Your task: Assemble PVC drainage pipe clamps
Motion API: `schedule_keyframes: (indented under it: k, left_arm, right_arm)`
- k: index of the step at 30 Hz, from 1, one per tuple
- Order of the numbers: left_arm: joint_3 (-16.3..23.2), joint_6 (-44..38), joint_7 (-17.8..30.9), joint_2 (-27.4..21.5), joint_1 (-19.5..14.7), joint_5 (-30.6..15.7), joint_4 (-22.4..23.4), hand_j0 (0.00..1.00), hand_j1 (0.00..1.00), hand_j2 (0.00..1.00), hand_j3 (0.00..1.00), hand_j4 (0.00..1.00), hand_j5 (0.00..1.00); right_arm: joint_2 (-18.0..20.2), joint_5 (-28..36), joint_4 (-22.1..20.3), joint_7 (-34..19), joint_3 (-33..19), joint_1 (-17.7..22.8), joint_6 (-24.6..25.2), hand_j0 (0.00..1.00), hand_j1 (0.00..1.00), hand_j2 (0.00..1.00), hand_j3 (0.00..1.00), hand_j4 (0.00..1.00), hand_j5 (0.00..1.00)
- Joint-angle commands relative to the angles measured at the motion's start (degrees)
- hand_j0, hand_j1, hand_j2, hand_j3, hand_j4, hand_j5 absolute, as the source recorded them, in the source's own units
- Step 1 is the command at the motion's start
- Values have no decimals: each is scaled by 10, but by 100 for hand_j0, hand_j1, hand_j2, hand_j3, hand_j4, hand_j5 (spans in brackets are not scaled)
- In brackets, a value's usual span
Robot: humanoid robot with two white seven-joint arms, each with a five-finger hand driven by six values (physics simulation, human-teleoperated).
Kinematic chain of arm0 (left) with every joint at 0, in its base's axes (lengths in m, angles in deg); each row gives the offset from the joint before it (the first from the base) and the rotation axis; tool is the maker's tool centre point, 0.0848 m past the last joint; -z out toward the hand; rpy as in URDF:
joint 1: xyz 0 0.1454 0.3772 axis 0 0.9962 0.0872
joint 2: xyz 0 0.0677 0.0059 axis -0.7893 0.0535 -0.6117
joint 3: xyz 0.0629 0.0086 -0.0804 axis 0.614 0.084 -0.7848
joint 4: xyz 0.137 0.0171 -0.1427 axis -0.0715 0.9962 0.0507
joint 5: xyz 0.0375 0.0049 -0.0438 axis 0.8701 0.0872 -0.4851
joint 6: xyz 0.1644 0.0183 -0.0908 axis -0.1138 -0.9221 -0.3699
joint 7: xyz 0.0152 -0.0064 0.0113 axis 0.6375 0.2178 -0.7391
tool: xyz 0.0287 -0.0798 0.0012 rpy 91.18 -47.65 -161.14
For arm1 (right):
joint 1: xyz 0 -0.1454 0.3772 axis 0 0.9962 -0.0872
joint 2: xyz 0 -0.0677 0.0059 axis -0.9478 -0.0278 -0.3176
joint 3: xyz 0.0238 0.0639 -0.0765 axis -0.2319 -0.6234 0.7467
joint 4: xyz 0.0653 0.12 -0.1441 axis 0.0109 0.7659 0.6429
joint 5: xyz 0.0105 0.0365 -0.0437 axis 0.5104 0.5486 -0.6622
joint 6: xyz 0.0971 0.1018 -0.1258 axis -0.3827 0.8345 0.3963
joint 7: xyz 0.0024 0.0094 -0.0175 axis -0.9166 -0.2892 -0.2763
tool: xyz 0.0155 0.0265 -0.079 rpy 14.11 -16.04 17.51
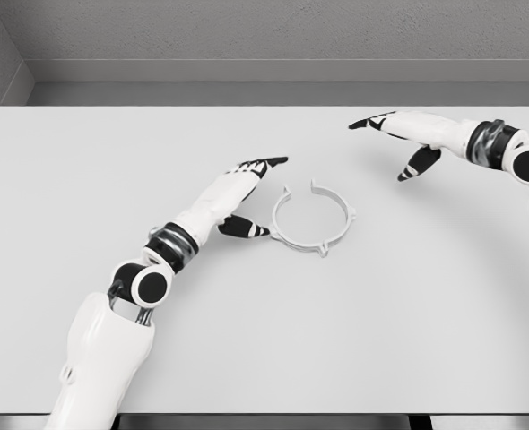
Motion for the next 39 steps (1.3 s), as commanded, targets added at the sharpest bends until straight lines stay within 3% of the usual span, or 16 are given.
schedule_keyframes:
  k: [1,39]
  left_arm:
    - [1,0,0,0,0,-1,7,100,100,100,100,100,100]
    - [25,-1,-1,0,-40,3,66,100,100,100,100,100,100]
  right_arm:
    - [4,3,0,0,-1,0,1,100,100,100,100,100,100]
    - [16,4,-26,-1,-2,11,0,100,100,100,100,100,100]
